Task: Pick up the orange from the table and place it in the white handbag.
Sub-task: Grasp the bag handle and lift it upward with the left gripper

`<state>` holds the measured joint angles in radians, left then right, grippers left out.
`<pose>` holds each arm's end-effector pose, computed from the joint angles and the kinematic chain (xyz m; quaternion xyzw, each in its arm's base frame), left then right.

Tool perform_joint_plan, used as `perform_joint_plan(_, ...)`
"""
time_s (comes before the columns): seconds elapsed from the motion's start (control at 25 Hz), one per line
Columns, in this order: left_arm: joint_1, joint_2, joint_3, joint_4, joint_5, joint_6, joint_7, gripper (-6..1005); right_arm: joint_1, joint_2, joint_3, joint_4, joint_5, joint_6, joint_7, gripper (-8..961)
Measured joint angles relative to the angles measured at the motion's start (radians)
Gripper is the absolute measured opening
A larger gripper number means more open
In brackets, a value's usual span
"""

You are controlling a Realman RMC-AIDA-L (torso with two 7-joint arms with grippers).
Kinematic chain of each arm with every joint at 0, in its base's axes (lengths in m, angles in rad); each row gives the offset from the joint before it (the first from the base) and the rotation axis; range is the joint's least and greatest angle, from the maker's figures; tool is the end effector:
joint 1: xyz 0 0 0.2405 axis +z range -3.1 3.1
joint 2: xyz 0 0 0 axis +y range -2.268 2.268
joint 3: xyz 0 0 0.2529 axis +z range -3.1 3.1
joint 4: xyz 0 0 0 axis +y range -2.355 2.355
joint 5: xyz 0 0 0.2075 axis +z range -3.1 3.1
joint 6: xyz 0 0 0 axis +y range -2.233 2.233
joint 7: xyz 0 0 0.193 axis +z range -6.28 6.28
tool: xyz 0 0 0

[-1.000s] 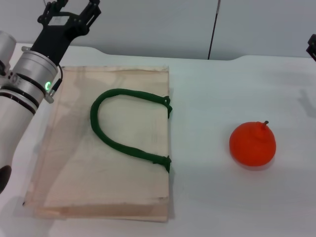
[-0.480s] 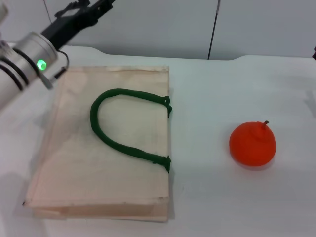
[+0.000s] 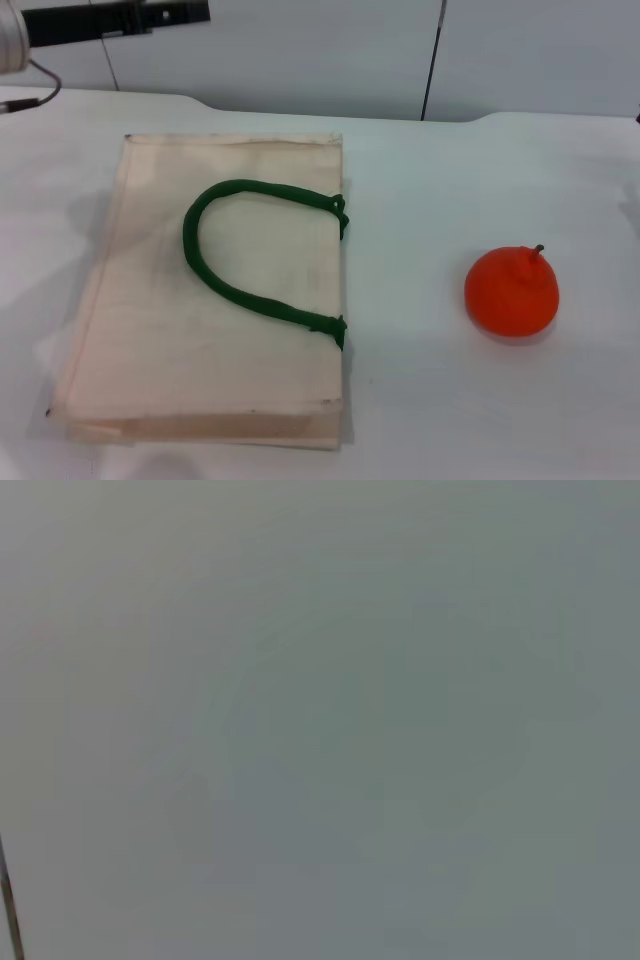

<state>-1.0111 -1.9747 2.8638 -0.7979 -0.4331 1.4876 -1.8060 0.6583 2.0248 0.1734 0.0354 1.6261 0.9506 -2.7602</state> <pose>-0.2160 0.4713 0.0847 -0.8247 -0.3984 -0.2748 0.2926 0.3208 0.4440 0.0113 -0.6714 0.3212 0.2979 0.5978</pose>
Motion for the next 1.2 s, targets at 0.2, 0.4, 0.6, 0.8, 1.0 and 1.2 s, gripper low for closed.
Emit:
perform_joint_plan(0.2,-0.064,0.014,0.002,-0.065,0.288,0.112,-0.087,878,-0.001,0.0,0.0,-0.001,0.0,0.0,0.0,892)
perform_joint_plan(0.4,-0.087,-0.002,0.002,-0.067,0.429,0.087,-0.104,878,0.005,0.0,0.0,-0.002,0.0,0.0,0.001,892)
perform_joint_plan(0.6,-0.087,-0.002,0.002,-0.032,0.447,0.055,-0.103,877,0.007,0.0,0.0,-0.002,0.0,0.0,0.001,892)
perform_joint_plan(0.8,-0.089,0.004,0.002,0.069,0.481,-0.03,-0.101,877,0.01,0.0,0.0,-0.002,0.0,0.0,0.001,892)
perform_joint_plan(1.0,-0.094,0.004,0.002,0.144,0.515,-0.154,-0.111,877,0.013,0.0,0.0,-0.002,0.0,0.0,0.001,892)
perform_joint_plan(1.2,-0.109,0.001,0.002,0.223,0.572,-0.232,-0.116,877,0.014,0.0,0.0,-0.002,0.0,0.0,0.002,892)
